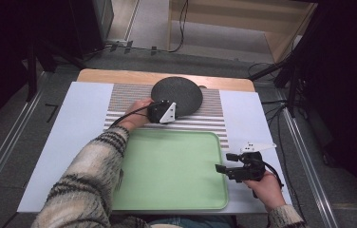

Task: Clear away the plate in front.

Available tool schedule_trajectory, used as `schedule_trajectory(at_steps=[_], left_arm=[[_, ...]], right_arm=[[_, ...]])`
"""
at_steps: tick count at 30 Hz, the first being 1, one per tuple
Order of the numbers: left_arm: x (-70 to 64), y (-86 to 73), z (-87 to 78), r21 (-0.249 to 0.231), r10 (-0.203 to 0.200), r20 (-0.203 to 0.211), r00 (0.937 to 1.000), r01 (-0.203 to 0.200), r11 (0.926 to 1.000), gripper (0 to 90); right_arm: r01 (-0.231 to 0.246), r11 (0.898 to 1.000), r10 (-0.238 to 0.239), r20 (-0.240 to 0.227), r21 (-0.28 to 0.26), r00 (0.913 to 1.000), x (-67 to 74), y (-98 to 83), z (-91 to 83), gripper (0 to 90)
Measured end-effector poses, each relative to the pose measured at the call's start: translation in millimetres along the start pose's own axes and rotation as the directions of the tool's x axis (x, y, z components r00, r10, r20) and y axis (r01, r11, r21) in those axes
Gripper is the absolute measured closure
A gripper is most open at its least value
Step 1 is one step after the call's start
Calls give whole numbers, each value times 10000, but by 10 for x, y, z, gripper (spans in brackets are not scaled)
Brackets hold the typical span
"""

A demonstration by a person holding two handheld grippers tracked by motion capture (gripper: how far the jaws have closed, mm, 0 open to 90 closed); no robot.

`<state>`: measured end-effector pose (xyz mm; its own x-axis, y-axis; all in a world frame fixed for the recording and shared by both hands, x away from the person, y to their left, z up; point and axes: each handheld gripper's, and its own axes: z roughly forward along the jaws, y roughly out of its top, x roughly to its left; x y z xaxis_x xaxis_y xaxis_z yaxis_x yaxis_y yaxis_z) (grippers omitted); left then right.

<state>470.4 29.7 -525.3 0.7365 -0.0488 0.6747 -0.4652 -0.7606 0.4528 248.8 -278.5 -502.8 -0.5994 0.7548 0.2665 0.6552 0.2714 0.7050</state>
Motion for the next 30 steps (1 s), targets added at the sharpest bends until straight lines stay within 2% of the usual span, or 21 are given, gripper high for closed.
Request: schedule_trajectory(at_steps=[3, 4, 7, 8, 11, 12, 14, 16, 17, 18, 19, 20, 21, 22, 23, 24, 26, 28, 30], left_arm=[[-41, -3, 2, 65, 788, -167, 9968, -787, 9969, 708], [-76, -2, 11, 110, 1084, -433, 9932, -1080, 9941, 736], [-139, 7, 39, 321, 1592, -974, 9824, -1568, 9871, 762], [-164, 17, 54, 510, 1904, -1214, 9742, -1855, 9813, 768], [-207, 31, 81, 763, 2355, -1558, 9593, -2260, 9711, 790], [-232, 41, 86, 934, 2680, -1710, 9481, -2552, 9624, 800], [-266, 63, 91, 1146, 2992, -1927, 9345, -2814, 9527, 821], [-280, 86, 77, 1331, 3069, -2146, 9272, -2835, 9497, 840], [-280, 107, 64, 1363, 3013, -2356, 9239, -2756, 9516, 850], [-270, 123, 54, 1370, 2971, -2452, 9228, -2704, 9529, 866], [-243, 146, 31, 1426, 2841, -2451, 9269, -2554, 9563, 871], [-233, 146, 24, 1434, 2869, -2432, 9266, -2582, 9554, 873], [-220, 159, 9, 1605, 3017, -2353, 9239, -2692, 9496, 876], [-218, 168, 1, 1672, 3019, -2344, 9241, -2676, 9489, 877], [-213, 184, -13, 1744, 2979, -2291, 9267, -2620, 9492, 877], [-211, 205, -29, 1709, 2862, -2280, 9306, -2511, 9527, 876], [-207, 248, -78, 1784, 2842, -2242, 9322, -2475, 9523, 874], [-213, 283, -129, 1959, 2920, -2276, 9289, -2501, 9482, 873], [-203, 312, -190, 2052, 2905, -2396, 9264, -2442, 9478, 874]], right_arm=[[17, 10000, -17, -10, 17, 10000, 8, 1, 5, 240], [25, 10000, -25, -9, 31, 10000, 9, -1, 4, 240], [46, 10000, -46, 46, 25, 10000, 2, -1, 0, 240], [38, 10000, -38, 37, 4, 10000, 3, 3, 2, 240], [103, 9999, -103, -21, 91, 9999, 8, 8, 19, 240], [145, 9998, -145, -12, 109, 9999, 9, 8, 22, 240], [145, 9999, -145, -42, 65, 9999, 9, 10, 16, 240], [139, 9999, -139, -37, 59, 9999, 3, 12, 16, 240], [128, 9999, -128, -40, 64, 9999, 2, 13, 19, 240], [127, 9999, -127, -40, 83, 9999, 3, 13, 19, 240], [119, 9999, -118, -46, 90, 9999, 4, 13, 19, 240], [130, 9999, -130, -47, 86, 9999, 5, 13, 19, 240], [129, 9999, -128, -43, 87, 9999, 5, 13, 20, 240], [111, 9999, -111, -45, 89, 9999, 4, 14, 20, 240], [101, 9999, -101, -41, 86, 9999, 2, 13, 20, 240], [119, 9999, -118, -42, 85, 9999, 0, 13, 20, 240], [111, 9999, -111, -24, 70, 9999, -4, 15, 21, 240], [80, 10000, -80, -22, 53, 10000, -3, 17, 21, 240], [107, 9999, -107, -18, 41, 9999, -4, 17, 20, 240]])
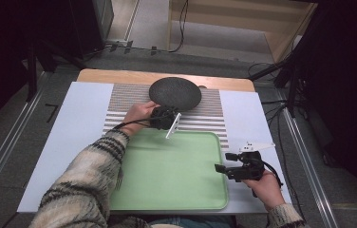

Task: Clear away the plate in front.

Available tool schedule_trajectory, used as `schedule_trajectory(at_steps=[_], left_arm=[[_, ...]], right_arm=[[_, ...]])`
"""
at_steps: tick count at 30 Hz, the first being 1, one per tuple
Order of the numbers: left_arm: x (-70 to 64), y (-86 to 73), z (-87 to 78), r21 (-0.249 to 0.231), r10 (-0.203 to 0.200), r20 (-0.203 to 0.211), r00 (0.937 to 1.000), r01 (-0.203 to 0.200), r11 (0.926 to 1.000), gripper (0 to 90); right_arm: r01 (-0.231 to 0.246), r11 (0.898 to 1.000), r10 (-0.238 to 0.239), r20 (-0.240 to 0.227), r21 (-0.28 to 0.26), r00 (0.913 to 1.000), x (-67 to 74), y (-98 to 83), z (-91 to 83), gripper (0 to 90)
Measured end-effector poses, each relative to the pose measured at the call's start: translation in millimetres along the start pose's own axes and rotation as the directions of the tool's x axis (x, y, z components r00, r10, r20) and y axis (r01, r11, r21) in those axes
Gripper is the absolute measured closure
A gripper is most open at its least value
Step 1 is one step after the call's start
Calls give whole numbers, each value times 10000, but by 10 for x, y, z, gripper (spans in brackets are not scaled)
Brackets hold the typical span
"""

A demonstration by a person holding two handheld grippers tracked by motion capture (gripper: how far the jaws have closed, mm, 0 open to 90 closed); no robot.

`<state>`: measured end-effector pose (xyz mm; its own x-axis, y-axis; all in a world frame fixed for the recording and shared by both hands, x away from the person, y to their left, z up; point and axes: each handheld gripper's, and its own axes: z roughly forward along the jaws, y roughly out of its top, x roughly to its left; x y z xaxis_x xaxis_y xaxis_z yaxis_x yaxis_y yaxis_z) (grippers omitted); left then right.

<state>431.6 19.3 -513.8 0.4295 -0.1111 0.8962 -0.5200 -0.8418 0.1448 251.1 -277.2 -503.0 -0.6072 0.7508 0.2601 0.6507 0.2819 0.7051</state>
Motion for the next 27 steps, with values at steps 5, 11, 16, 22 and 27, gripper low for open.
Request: schedule_trajectory(at_steps=[5, 11, 16, 22, 27], left_arm=[[75, 10, -181, -130, -451, -213, 9988, 448, 9989, 873], [30, 58, -432, -389, -556, -160, 9983, 550, 9977, 871], [-44, 99, -618, -564, -516, -54, 9987, 512, 9971, 869], [-97, 169, -760, -675, -638, -29, 9980, 634, 9957, 871], [-124, 217, -871, -717, -640, 93, 9979, 645, 9953, 870]], right_arm=[[-31, 10000, 31, -11, -33, 10000, -4, 2, -3, 241], [-31, 10000, 31, 10, -41, 10000, -5, 4, -2, 241], [-60, 10000, 60, 37, -51, 10000, -8, 6, 0, 241], [-62, 10000, 62, 86, -36, 9999, -14, 8, 5, 241], [-115, 9999, 115, 72, -51, 9999, -19, 8, 5, 241]])
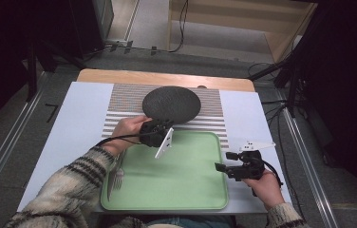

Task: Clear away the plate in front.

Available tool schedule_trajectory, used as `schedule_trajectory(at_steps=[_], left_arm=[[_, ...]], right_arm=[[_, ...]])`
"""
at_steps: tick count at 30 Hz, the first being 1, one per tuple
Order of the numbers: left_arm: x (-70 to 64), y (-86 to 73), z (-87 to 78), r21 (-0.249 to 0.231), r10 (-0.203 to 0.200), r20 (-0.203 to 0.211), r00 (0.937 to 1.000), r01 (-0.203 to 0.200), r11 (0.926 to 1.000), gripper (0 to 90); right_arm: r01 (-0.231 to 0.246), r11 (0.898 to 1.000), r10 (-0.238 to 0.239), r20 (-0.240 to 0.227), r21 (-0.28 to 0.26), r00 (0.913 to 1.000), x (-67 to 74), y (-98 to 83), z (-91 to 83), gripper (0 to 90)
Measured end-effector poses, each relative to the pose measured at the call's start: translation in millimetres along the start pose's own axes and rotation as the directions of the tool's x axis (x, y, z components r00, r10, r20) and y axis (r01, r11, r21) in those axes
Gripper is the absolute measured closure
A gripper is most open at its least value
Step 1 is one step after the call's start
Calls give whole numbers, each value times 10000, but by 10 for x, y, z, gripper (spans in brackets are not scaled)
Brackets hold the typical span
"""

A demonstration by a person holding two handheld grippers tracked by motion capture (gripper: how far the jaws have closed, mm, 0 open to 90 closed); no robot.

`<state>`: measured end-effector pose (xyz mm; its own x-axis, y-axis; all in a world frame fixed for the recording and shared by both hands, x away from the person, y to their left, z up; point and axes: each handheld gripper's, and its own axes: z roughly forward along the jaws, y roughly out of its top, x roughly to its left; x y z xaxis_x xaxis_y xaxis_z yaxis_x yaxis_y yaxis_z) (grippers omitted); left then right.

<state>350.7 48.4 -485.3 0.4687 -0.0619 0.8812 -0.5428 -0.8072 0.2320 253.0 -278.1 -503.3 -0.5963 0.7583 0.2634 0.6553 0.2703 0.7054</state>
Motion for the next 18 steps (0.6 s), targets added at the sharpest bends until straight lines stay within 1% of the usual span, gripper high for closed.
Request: schedule_trajectory(at_steps=[5, 7, 9, 13, 16, 17, 18], left_arm=[[-40, 33, -95, -124, -55, 76, 10000, 56, 9999, 870], [-63, 46, -137, -141, 86, 89, 9999, -85, 9999, 870], [-93, 64, -182, -144, 154, 102, 9998, -152, 9998, 871], [-127, 69, -264, -248, 69, 170, 9998, -65, 9997, 871], [-179, 89, -342, -202, 269, 114, 9996, -267, 9994, 871], [-189, 92, -357, -265, 258, 134, 9996, -254, 9993, 871], [-200, 99, -385, -223, 338, 152, 9993, -334, 9992, 871]], right_arm=[[16, 10000, -15, 26, -96, 10000, 1, 3, -13, 242], [-8, 9999, 11, 151, -156, 9999, -5, 3, -16, 242], [-111, 9998, 113, 131, -173, 9998, -19, 2, -22, 242], [-129, 9999, 130, 109, -67, 9999, -18, -1, -12, 242], [-117, 9999, 118, 100, -55, 9999, -19, 0, -9, 242], [-136, 9999, 136, 111, -33, 9998, -21, -1, -7, 242], [-145, 9999, 146, 98, -38, 9998, -23, -1, -5, 242]])
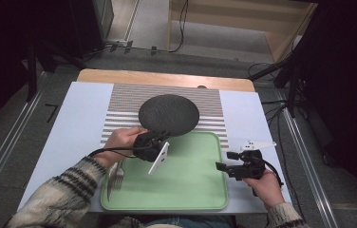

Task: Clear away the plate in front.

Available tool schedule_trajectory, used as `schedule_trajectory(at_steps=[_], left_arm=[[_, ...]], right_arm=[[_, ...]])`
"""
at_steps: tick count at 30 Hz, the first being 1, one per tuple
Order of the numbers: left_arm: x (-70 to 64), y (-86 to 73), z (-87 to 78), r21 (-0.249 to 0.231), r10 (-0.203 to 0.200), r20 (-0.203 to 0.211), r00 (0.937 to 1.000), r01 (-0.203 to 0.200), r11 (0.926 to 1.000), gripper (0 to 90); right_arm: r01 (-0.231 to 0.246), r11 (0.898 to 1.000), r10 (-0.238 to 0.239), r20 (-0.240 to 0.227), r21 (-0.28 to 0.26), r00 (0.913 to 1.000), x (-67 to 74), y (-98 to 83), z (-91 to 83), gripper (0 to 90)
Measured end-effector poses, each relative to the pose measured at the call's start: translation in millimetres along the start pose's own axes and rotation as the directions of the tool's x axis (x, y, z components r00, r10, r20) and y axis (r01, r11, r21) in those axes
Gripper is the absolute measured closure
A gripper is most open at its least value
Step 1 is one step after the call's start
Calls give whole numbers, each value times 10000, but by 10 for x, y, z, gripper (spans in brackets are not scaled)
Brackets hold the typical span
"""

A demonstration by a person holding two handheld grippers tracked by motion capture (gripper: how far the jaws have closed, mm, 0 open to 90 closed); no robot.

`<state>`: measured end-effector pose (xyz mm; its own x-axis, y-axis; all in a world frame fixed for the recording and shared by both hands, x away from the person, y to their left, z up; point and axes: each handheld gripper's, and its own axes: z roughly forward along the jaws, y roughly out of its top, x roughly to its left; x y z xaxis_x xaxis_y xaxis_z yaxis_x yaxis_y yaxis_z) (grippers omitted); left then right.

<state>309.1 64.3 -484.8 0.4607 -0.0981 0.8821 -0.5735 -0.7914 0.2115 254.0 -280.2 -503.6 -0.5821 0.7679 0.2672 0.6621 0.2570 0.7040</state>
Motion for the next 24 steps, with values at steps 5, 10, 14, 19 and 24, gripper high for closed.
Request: schedule_trajectory(at_steps=[5, 10, 14, 19, 24], left_arm=[[-79, 55, -109, -147, 228, 48, 9997, -227, 9996, 870], [-142, 86, -175, -34, 36, 243, 9997, -36, 10000, 871], [-193, 96, -254, -162, -35, 293, 9996, 40, 9999, 871], [-257, 146, -342, -344, 14, 398, 9992, -1, 9994, 872], [-312, 181, -414, -481, 114, 455, 9989, -93, 9988, 871]], right_arm=[[-13, 10000, 13, 29, -14, 10000, -4, 1, 0, 242], [-40, 10000, 40, 74, -20, 10000, -8, 4, 0, 242], [-59, 10000, 59, 87, -14, 9999, -11, 4, -3, 242], [-22, 10000, 22, 104, 2, 9999, -17, 9, 5, 242], [-19, 10000, 18, 109, 34, 9999, -15, 15, 9, 242]])
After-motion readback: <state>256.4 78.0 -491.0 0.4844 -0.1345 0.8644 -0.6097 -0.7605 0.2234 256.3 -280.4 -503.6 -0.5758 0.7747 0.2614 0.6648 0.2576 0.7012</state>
